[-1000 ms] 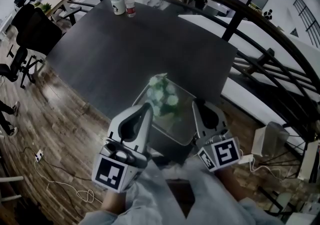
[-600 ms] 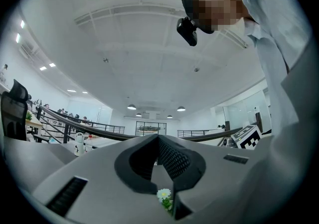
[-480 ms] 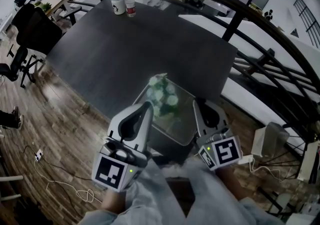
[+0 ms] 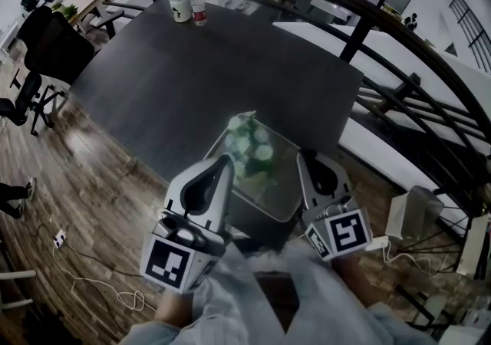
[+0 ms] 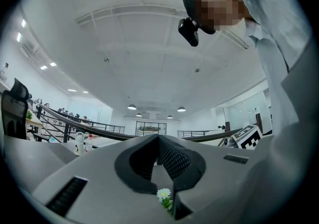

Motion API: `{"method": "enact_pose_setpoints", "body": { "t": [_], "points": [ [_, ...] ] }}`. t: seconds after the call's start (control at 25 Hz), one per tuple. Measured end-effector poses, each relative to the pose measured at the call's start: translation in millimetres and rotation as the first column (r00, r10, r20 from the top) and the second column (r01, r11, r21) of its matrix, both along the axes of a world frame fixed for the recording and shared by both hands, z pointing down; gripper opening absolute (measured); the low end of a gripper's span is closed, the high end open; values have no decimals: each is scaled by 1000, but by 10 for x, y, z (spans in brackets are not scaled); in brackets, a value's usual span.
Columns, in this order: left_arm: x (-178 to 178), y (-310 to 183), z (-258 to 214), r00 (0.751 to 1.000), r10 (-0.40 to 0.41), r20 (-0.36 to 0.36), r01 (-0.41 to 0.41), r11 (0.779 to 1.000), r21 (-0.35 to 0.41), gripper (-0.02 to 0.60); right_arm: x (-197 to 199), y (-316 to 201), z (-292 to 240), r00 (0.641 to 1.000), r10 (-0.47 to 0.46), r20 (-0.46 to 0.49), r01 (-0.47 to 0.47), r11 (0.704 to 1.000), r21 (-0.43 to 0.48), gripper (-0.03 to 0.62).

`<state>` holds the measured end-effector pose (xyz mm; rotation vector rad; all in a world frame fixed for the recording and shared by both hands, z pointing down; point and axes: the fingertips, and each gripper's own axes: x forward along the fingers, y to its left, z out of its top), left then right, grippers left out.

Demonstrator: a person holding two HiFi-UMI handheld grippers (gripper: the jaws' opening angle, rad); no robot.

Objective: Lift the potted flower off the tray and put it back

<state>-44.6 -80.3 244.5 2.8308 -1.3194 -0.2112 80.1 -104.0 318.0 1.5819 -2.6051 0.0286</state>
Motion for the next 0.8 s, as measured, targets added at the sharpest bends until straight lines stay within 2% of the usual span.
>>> {"method": "enact_pose_setpoints", "body": {
  "t": [0.8],
  "points": [
    [-2,25,-5,1000,0,-3,0,1000,3,-2,-1,36,-8,1000,2,-4,-2,1000,4,3]
  ]
}}
